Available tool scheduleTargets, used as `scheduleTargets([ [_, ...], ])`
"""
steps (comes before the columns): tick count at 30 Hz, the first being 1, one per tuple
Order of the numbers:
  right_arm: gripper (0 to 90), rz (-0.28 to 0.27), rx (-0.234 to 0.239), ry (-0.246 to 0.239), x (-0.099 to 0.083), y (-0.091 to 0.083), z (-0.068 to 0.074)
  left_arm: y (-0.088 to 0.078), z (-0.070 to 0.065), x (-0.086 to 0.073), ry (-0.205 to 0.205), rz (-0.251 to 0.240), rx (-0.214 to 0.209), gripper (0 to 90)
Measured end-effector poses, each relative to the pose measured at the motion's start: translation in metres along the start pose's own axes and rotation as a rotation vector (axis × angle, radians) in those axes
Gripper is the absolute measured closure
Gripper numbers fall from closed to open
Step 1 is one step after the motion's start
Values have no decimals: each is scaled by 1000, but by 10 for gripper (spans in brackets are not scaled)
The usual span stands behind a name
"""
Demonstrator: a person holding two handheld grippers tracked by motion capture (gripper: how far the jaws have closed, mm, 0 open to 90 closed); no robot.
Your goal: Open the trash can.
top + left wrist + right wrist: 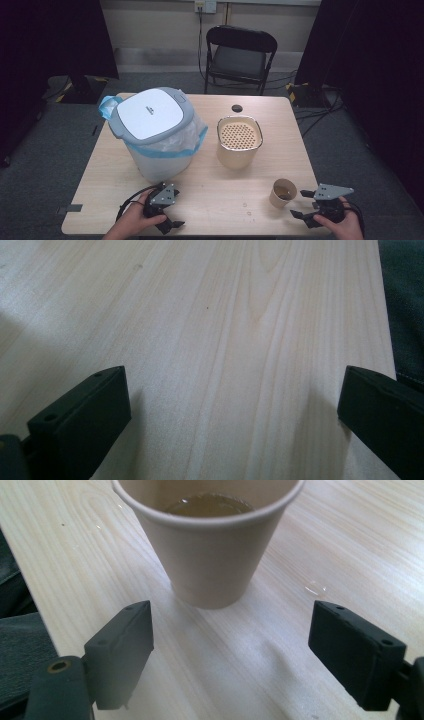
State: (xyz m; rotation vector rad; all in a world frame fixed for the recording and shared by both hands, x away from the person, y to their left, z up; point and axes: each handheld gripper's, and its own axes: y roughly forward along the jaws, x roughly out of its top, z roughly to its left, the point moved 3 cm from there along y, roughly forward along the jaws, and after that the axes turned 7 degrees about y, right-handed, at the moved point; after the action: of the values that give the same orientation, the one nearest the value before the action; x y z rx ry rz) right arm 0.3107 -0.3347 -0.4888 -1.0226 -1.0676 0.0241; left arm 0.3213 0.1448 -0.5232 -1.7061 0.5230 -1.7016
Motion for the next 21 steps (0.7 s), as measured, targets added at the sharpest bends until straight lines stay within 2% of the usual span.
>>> scheduleTargets([
  [11, 175, 36, 24, -26, 18, -19, 2, 0, 0, 0, 0, -1, 1, 0],
  [21, 176, 56, 21, -80, 58, -42, 1, 0, -1, 0, -3, -3, 3, 0],
])
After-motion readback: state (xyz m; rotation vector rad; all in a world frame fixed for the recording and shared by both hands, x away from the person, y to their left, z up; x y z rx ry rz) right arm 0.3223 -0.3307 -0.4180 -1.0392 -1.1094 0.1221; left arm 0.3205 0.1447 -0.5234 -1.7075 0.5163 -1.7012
